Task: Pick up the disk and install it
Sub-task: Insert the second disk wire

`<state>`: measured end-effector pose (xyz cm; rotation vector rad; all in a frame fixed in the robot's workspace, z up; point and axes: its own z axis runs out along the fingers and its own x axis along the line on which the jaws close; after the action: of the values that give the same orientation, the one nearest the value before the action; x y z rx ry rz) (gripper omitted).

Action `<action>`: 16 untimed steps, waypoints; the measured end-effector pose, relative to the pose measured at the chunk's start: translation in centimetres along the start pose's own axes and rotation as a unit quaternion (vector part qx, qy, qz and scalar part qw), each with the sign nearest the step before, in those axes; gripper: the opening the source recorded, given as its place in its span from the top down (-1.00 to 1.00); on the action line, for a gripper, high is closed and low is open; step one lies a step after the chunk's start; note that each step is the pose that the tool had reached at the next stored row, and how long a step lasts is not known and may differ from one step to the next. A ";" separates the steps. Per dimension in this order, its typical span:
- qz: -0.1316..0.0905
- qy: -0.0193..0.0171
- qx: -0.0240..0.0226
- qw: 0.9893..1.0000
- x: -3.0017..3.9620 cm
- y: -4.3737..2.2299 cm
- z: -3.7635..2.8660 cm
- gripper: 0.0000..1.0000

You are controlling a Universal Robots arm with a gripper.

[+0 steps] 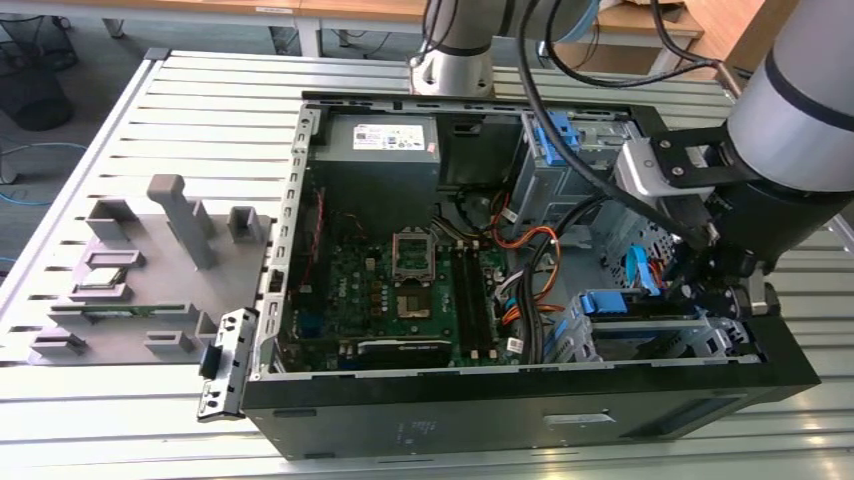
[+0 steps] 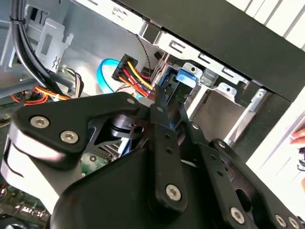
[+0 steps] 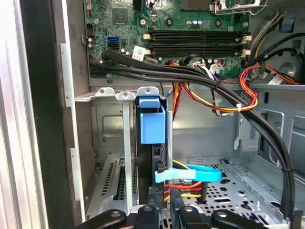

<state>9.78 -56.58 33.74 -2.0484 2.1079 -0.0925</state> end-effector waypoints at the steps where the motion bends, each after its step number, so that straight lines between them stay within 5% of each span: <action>1: 0.000 0.000 0.000 1.000 -0.03 -0.05 -0.27 0.52; 8: 0.000 0.000 0.000 1.000 -0.20 -0.34 -1.83 0.52; 14: 0.000 0.000 0.000 1.000 -0.21 -0.36 -1.94 0.52; 15: 0.000 0.000 -0.003 1.000 -0.22 -0.38 -1.94 0.52; 16: 0.001 0.000 -0.011 1.000 -0.21 -0.41 -1.92 0.52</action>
<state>9.83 -56.57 35.72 -2.0588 2.1204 -0.0705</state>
